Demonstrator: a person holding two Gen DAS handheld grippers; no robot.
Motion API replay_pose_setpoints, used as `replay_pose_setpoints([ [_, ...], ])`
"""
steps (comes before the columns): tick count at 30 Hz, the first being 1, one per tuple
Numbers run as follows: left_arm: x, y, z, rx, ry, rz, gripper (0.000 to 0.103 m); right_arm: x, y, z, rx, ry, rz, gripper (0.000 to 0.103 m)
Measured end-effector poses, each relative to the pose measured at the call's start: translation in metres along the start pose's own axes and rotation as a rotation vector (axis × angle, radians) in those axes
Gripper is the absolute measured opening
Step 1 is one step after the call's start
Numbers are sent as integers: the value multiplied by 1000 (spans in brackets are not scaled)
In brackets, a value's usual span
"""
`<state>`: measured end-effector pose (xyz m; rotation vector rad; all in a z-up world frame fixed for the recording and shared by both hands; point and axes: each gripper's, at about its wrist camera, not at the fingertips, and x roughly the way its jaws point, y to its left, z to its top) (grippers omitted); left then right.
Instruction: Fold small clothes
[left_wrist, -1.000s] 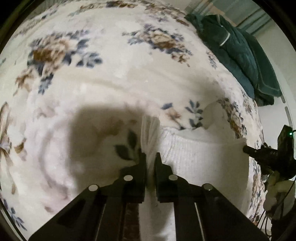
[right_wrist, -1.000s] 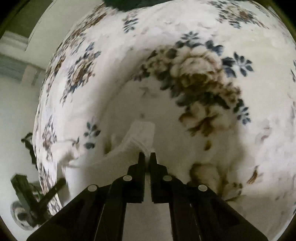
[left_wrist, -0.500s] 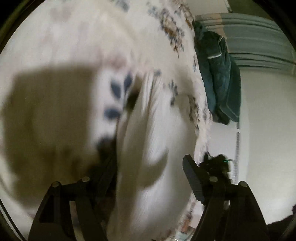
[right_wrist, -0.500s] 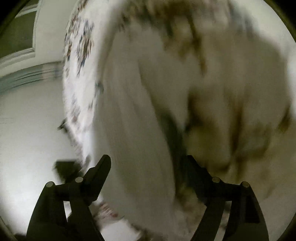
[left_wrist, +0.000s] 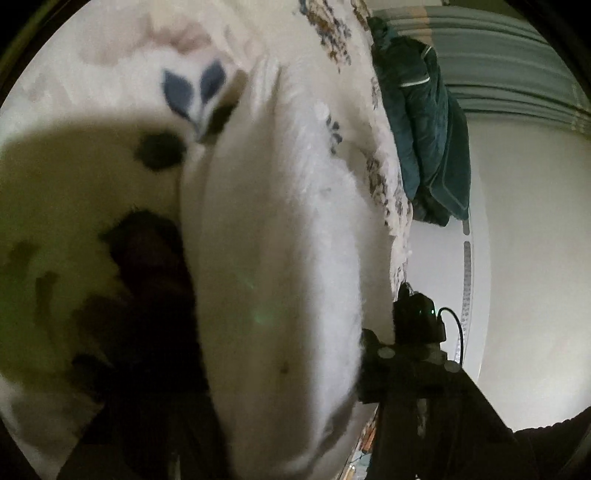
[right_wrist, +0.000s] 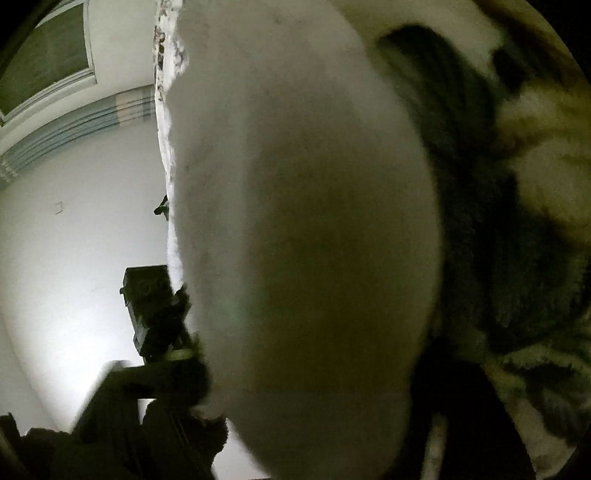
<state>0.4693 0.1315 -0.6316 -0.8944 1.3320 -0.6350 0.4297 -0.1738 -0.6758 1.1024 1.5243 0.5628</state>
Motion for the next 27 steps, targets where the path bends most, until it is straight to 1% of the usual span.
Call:
replay_pose_setpoints([
  [1, -1, -4, -1, 19, -5, 18, 34, 0, 4, -2, -13, -8, -12, 50],
  [2, -2, -7, -1, 35, -11, 35, 33, 0, 9, -4, -36, -22, -30, 49],
  [3, -1, -10, -1, 40, -7, 36, 33, 0, 14, -6, -53, -33, -56, 48],
  [5, -2, -9, -1, 40, -8, 43, 33, 2, 18, -9, -51, -50, -73, 47],
  [7, -3, -11, 1, 32, -7, 41, 33, 3, 20, -11, -41, -60, -78, 46],
  [10, -8, -22, 3, 45, -16, 25, 33, 2, 34, -16, -60, -85, -102, 45],
  [13, -20, -45, 9, 86, -35, 10, 33, -6, 58, -20, -89, -116, -100, 44],
  [14, -24, -52, 14, 95, -42, 3, 33, -18, 57, -23, -95, -126, -95, 44],
  [17, -35, -79, 39, 141, -64, -8, 33, -35, 87, -12, -125, -160, -71, 44],
  [19, -39, -97, 64, 177, -85, -16, 33, -47, 115, 8, -158, -189, -57, 44],
  [20, -40, -106, 79, 195, -97, -16, 33, -59, 123, 22, -167, -199, -55, 44],
  [22, -39, -122, 112, 223, -122, -18, 33, -63, 153, 53, -203, -231, -58, 44],
  [24, -37, -133, 150, 241, -150, -28, 33, -68, 175, 89, -229, -263, -58, 44],
  [26, -33, -136, 188, 243, -174, -32, 33, -72, 192, 125, -251, -290, -57, 44],
  [27, -28, -136, 214, 241, -186, -36, 33, -72, 202, 149, -262, -308, -61, 44],
])
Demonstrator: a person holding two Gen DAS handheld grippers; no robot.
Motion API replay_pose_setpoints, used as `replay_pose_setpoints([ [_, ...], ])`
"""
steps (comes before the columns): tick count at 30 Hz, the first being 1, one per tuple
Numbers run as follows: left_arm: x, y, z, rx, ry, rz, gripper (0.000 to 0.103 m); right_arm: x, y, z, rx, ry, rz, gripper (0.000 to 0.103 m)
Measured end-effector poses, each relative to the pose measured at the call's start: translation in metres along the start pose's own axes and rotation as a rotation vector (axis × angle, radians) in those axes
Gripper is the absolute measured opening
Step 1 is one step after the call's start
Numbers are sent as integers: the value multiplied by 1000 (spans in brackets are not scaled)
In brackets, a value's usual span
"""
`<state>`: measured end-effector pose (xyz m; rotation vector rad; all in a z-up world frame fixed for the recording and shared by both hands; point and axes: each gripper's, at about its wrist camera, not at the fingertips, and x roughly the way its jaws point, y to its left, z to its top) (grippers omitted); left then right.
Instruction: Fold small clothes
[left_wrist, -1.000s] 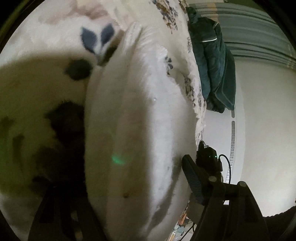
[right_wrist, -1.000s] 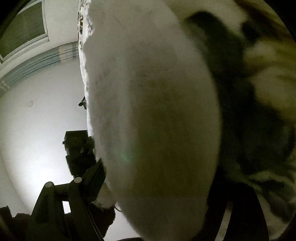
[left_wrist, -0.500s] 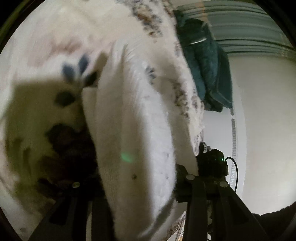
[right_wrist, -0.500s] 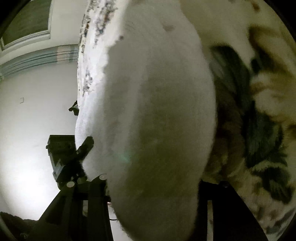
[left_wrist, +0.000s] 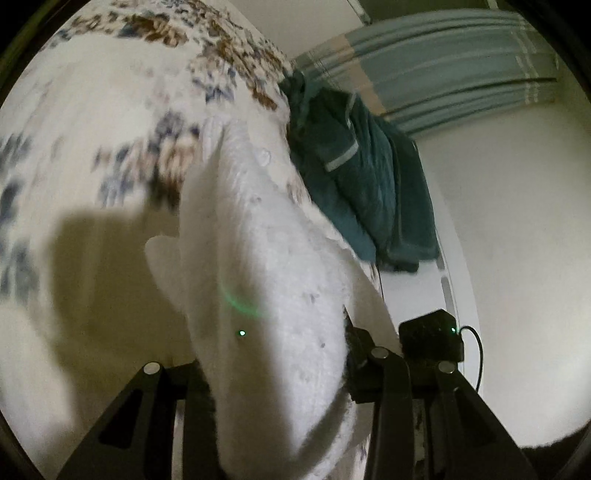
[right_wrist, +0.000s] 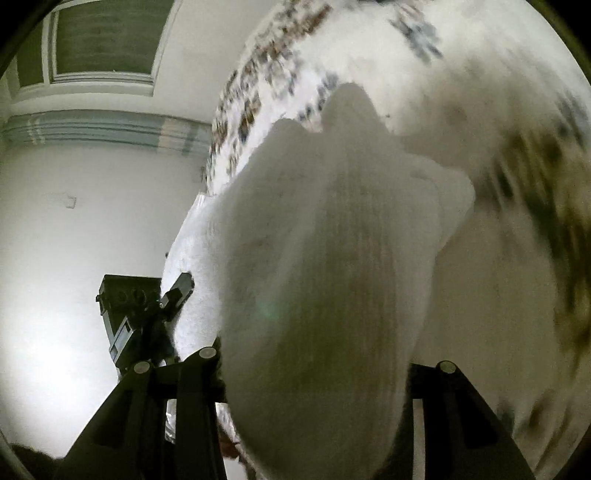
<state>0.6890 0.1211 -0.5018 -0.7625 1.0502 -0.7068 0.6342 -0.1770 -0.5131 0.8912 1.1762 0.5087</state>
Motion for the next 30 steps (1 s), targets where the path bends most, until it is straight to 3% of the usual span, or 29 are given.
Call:
replay_pose_setpoints([
  [6, 63, 45, 85, 10, -2, 28, 33, 47, -12, 109, -5, -39, -35, 44],
  [9, 97, 73, 107, 16, 35, 65, 34, 77, -32, 148, 7, -34, -66, 44],
  [12, 122, 100, 106, 4, 96, 119, 36, 96, -55, 164, 5, -12, -105, 44],
  [14, 126, 109, 103, -5, 113, 129, 44, 103, -66, 160, -2, 22, -128, 50],
  [16, 118, 113, 97, -17, 115, 137, 52, 104, -70, 160, 6, 65, -152, 63],
  [17, 112, 114, 94, -32, 116, 153, 59, 101, -73, 158, 16, 71, -165, 64],
  [18, 105, 114, 90, -46, 112, 172, 62, 95, -73, 155, 10, 70, -193, 74],
  [19, 97, 114, 86, -55, 105, 203, 66, 88, -73, 152, 6, 62, -230, 80],
  [22, 78, 108, 71, -54, 63, 336, 74, 69, -64, 138, -40, 26, -371, 82],
  [26, 60, 75, 49, 64, -28, 582, 75, 54, -44, 112, -88, -22, -567, 86],
  [28, 54, 50, 37, 139, -79, 706, 78, 53, -23, 105, -133, -58, -704, 98],
  [30, 51, 33, 28, 194, -91, 793, 103, 49, -3, 94, -193, -90, -842, 103],
])
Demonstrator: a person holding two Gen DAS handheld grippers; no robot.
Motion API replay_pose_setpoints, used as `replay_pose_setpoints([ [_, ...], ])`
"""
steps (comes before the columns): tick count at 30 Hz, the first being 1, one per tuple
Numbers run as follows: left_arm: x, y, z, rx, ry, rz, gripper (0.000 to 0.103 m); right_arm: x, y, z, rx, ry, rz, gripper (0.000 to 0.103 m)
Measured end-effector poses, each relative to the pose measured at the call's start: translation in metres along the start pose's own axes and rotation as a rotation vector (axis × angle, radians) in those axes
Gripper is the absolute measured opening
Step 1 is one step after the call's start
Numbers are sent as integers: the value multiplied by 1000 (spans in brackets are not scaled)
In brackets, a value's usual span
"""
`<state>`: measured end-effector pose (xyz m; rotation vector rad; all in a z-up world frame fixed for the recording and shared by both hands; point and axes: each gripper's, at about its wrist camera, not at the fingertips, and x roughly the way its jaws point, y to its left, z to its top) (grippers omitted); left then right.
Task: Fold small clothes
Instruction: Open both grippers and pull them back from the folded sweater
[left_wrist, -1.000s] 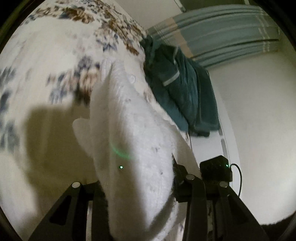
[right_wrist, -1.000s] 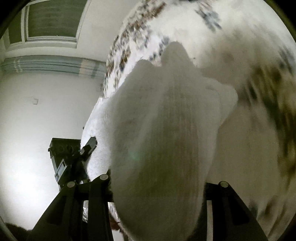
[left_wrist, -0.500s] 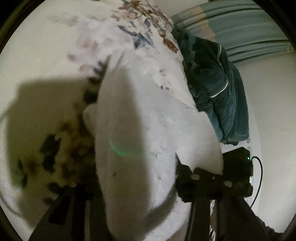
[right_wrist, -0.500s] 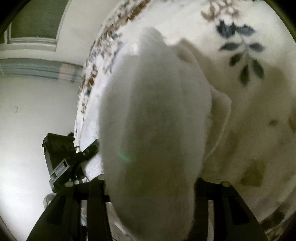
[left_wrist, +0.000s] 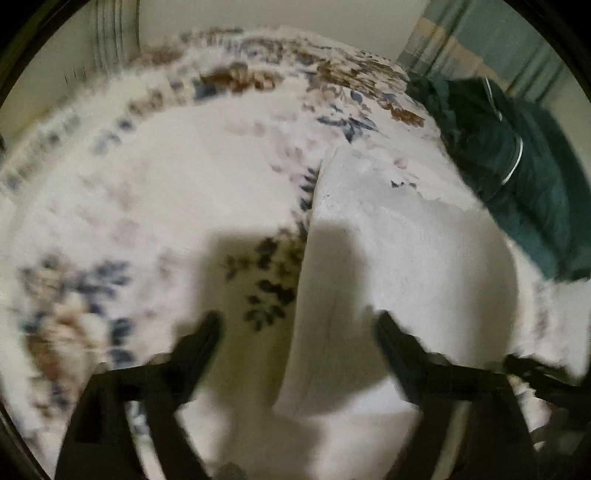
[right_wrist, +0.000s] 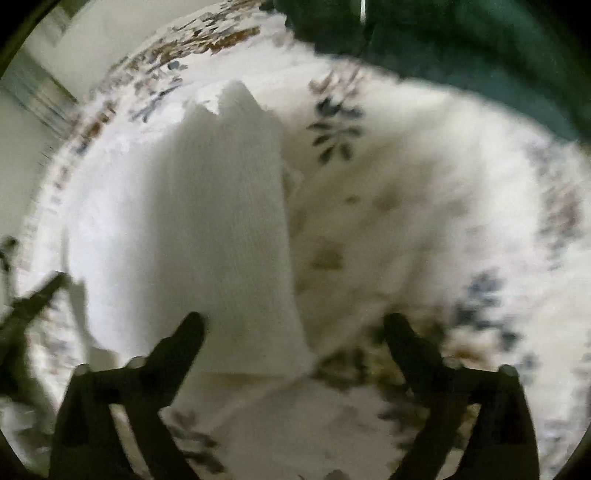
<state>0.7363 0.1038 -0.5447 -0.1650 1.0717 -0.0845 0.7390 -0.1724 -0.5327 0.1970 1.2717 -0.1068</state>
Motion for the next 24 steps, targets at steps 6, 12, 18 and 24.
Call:
replay_pose_setpoints([
  [6, -52, -23, -14, 68, -9, 94, 103, -70, -5, -38, -34, -72, -189, 103],
  [12, -129, -48, -19, 77, -52, 122, 103, -169, 7, -72, -33, -133, -191, 103],
  [18, -233, -76, -31, 98, -127, 138, 103, -287, 5, -110, -20, -223, -200, 103],
  [24, -343, -101, -59, 129, -216, 119, 103, -413, 4, -162, -20, -344, -201, 103],
])
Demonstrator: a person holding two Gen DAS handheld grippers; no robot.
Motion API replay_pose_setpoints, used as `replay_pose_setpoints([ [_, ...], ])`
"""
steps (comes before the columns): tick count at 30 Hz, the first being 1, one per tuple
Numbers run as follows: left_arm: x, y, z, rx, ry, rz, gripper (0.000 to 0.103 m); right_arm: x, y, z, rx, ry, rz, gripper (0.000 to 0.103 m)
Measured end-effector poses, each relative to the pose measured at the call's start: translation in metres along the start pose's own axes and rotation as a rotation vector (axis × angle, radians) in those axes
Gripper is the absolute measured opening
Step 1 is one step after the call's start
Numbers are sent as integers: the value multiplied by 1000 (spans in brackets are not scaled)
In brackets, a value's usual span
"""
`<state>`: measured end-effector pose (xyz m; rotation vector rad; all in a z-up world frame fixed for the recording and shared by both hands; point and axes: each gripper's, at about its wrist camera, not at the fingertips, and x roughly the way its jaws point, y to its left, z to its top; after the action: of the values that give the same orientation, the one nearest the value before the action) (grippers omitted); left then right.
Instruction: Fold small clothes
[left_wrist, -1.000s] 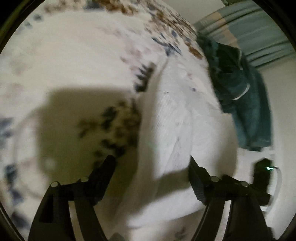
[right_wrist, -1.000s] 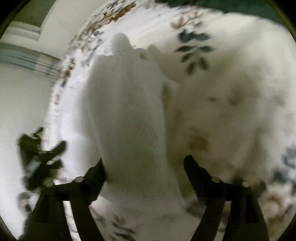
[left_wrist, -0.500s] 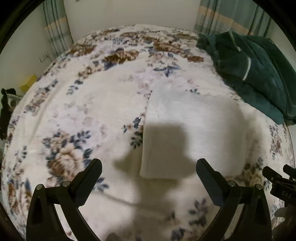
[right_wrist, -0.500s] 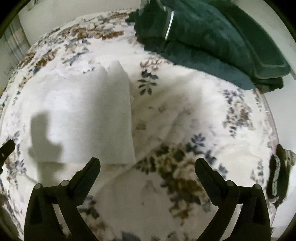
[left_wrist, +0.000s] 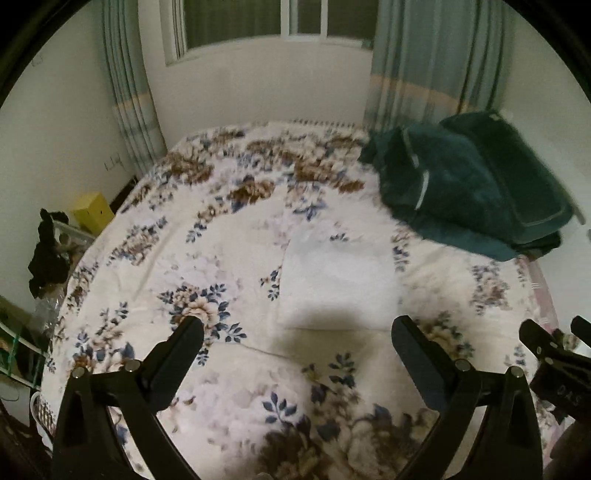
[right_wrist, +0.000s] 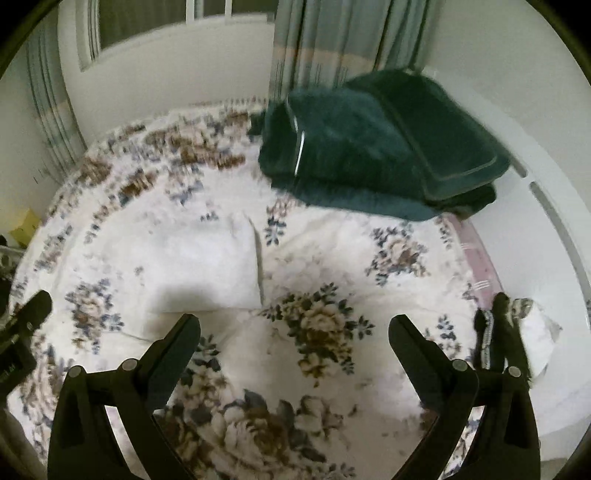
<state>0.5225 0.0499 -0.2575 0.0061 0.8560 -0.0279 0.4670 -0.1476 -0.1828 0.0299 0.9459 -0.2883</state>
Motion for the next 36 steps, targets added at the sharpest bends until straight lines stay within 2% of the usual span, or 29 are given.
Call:
replay_pose_setpoints([
  [8, -135, 3, -15, -3, -104, -18, 103, -174, -31, -29, -5, -157, 16, 103],
  [12, -189, 3, -26, 9, -151, -26, 103, -245, -38, -51, -21, -220, 35, 103],
  [19, -258, 9, -41, -1, -218, -17, 103, -339, -50, -82, -24, -300, 72, 103],
  [25, -287, 16, -50, -21, -252, 0, 103, -390, -56, -98, -46, -350, 88, 103],
  [30, -302, 18, -57, -29, -270, 11, 103, -410, -59, -101, -59, -371, 92, 103],
  [36, -311, 17, -62, -30, -272, 14, 103, -413, -63, -98, -74, -371, 111, 103],
])
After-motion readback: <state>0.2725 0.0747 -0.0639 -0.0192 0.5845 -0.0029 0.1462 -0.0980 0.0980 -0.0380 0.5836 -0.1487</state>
